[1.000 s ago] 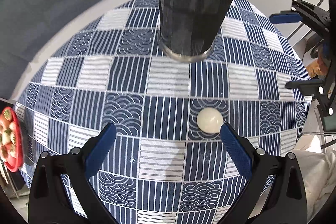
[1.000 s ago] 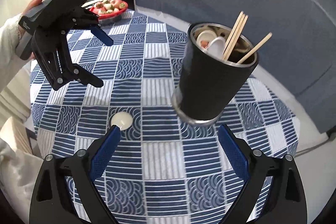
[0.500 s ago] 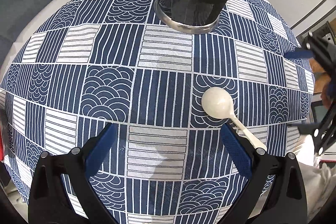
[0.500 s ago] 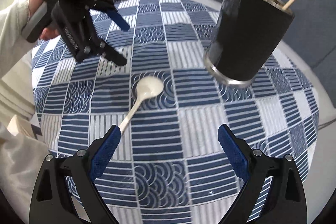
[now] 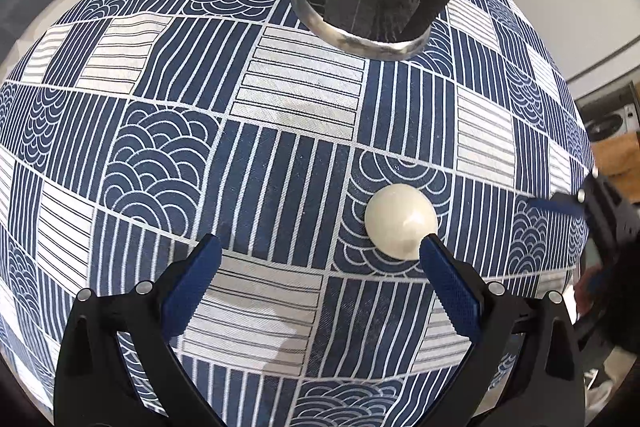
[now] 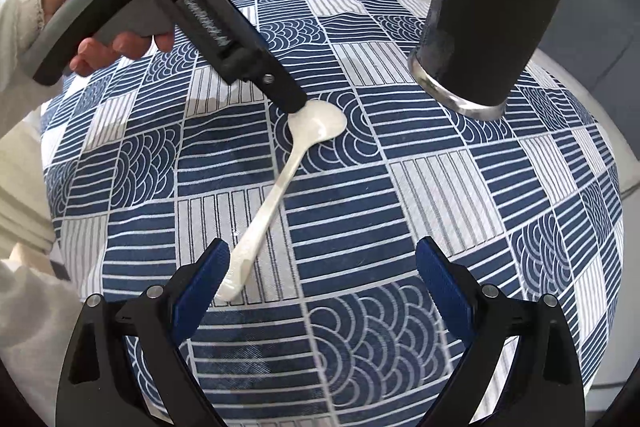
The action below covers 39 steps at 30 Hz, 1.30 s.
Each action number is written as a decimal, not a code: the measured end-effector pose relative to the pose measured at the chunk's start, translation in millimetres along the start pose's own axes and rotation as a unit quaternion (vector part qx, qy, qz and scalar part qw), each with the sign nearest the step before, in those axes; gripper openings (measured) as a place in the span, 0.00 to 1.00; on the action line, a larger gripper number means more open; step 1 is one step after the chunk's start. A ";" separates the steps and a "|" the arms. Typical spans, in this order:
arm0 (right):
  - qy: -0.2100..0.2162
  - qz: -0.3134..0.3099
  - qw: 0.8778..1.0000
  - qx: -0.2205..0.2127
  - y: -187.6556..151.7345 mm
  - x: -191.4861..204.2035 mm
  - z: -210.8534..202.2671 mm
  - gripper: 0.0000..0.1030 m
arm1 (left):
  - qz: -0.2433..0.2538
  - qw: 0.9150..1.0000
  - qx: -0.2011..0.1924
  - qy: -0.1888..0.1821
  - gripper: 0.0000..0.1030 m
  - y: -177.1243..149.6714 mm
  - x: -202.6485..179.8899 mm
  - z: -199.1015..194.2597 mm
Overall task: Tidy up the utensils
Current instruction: 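Close the right tool on the handle of the plain white spoon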
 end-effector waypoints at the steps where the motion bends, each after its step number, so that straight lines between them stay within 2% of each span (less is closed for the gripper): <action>1: -0.003 0.003 1.000 -0.003 -1.5 1.8 0.8 0.87 | -0.001 1.000 -0.005 0.003 0.94 -0.5 -0.6 1.1; 5: -0.035 0.008 0.999 -0.013 -7.7 9.3 5.0 0.87 | 0.016 1.000 -0.020 0.014 0.94 -3.0 -2.2 0.3; 10: -0.059 -0.006 0.998 -0.020 -10.6 13.6 6.4 0.87 | 0.037 0.999 -0.023 0.013 0.94 -6.4 -5.6 0.8; 13: -0.088 -0.009 0.996 -0.023 -9.0 7.9 4.3 0.87 | 0.047 0.999 -0.025 0.008 0.94 -8.5 -6.3 -0.8; 16: -0.065 0.021 0.998 -0.002 -10.4 -4.1 7.4 0.85 | 0.061 0.998 -0.026 0.009 0.94 -12.0 -5.4 -2.2; 20: -0.034 0.049 0.998 0.007 -9.2 -15.6 8.4 0.62 | 0.082 0.996 -0.030 -0.006 0.94 -14.4 -9.0 -2.6; 22: -0.021 0.054 0.998 0.012 -7.9 -20.0 8.9 0.57 | 0.090 0.995 -0.030 -0.006 0.94 -14.7 -10.6 -1.6; 24: -0.016 0.046 0.999 0.017 -5.0 -21.8 8.7 0.38 | 0.103 0.994 -0.029 -0.004 0.94 -14.0 -12.9 -0.2; 25: -0.015 0.046 0.999 0.021 -2.8 -24.2 9.3 0.32 | 0.109 0.994 -0.028 -0.003 0.94 -13.1 -15.1 1.0; 26: -0.014 0.046 0.999 0.025 -1.9 -25.6 8.8 0.18 | 0.115 0.993 -0.028 -0.001 0.94 -12.2 -16.5 1.8; 27: -0.013 0.044 0.999 0.029 -1.2 -27.1 8.8 0.13 | 0.122 0.992 -0.030 0.001 0.94 -11.0 -17.5 2.2; 32: 0.014 0.043 0.998 0.044 0.0 -34.1 10.4 0.12 | 0.159 0.987 -0.037 -0.005 0.94 -3.7 -25.4 2.7; 37: 0.070 0.077 0.993 0.051 -0.8 -43.2 9.4 0.11 | 0.210 0.977 -0.044 -0.018 0.92 6.4 -44.4 7.3; 39: 0.093 0.088 0.990 0.053 -2.4 -45.7 8.9 0.11 | 0.222 0.974 -0.048 -0.017 0.80 10.0 -49.0 10.1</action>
Point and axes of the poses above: each gripper's, at about its wrist camera, not at the fingertips, and z roughly the way its jaws point, x to its left, y to its top, the point moved 6 cm from there along z, roughly the way its jaws point, and after that the axes turned 2 degrees about z, right-handed, at the moved point
